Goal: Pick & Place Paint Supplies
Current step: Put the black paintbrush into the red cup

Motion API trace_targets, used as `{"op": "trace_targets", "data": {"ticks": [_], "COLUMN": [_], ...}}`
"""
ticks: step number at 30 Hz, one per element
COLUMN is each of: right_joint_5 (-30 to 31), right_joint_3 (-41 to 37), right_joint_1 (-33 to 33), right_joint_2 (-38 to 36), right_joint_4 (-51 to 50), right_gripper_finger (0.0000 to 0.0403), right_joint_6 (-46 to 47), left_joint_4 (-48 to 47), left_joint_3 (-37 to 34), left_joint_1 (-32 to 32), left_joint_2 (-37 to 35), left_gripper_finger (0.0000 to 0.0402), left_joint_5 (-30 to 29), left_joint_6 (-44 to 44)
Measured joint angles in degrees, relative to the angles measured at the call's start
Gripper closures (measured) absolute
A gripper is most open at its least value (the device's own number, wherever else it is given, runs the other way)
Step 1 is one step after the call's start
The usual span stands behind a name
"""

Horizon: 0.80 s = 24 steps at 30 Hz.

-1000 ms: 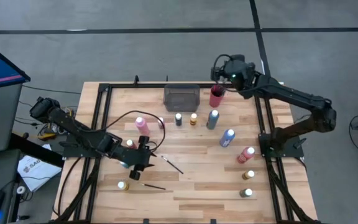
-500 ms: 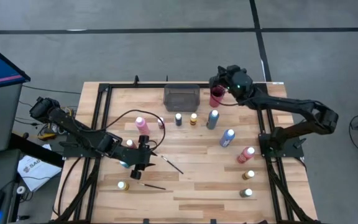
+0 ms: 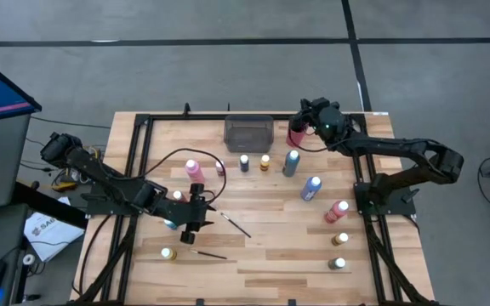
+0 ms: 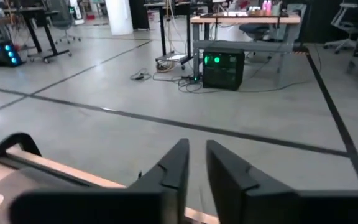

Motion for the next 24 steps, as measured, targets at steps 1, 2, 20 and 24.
{"op": "trace_targets", "data": {"ticks": [1,2,20,24], "right_joint_5": [0.0,0.0,-6.7,-3.0], "right_joint_3": [0.0,0.0,25.7,36.1], "right_joint_1": [0.2,0.5,33.5,39.6], "right_joint_2": [0.0,0.0,5.1,15.6], "right_joint_4": [0.0,0.1,-32.4,-44.6], "right_gripper_finger": [0.0336,0.0323,0.0218,0.0221], "right_joint_6": [-0.6,-1.2,2.6,10.1], "left_joint_4": [0.1,0.1,-0.1,-0.1], "left_joint_3": [0.0,0.0,0.1,0.1], "left_joint_1": [0.0,0.0,-0.1,-0.1], "left_joint_2": [0.0,0.0,-18.8,-24.4], "left_gripper_finger": [0.0227,0.0224,0.0221,0.0218], "left_joint_5": [0.0,0.0,-8.6,-9.3], "left_joint_6": [0.0,0.0,-4.1,-4.1]}}
